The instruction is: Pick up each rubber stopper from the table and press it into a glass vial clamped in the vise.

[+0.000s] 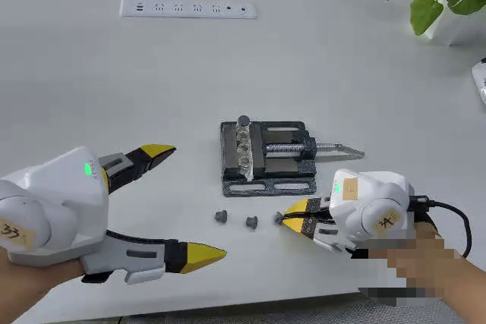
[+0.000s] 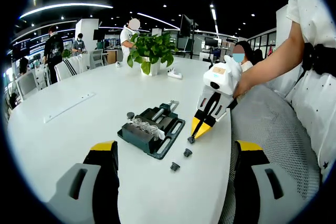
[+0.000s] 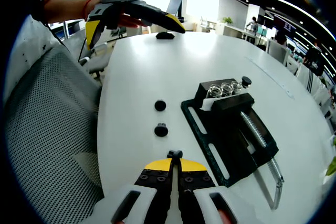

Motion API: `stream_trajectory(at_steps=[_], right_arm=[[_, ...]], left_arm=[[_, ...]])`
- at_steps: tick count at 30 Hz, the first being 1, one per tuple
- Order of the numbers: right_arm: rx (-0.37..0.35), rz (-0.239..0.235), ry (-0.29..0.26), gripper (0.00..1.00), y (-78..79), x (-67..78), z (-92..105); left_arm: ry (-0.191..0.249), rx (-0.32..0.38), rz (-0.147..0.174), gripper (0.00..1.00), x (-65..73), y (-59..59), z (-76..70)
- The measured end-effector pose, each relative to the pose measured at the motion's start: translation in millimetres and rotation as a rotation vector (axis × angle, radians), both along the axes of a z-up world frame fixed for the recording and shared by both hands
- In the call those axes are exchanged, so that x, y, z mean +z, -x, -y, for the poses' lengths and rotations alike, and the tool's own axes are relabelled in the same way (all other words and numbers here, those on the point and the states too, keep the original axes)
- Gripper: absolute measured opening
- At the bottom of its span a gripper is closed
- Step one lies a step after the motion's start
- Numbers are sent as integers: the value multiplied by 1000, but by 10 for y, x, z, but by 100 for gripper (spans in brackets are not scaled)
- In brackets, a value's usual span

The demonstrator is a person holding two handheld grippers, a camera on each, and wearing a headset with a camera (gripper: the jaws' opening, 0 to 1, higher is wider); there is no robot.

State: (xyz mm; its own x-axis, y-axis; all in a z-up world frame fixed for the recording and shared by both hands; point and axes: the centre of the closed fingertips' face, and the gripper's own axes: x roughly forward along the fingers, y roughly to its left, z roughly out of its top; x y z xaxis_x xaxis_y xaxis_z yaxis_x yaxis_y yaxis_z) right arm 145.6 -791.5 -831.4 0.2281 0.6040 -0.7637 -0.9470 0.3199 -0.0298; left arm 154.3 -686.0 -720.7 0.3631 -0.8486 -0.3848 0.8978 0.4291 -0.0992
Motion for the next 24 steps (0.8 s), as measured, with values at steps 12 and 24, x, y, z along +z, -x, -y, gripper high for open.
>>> stream_trajectory(at_steps=[12,24], right_arm=[[-40,22,-14,0,-18,103,35],[-148,74,-145,0,-136,774,-59]], left_arm=[[3,6,15,89,23,-6,33],[22,15,73,80,215,-110,173]])
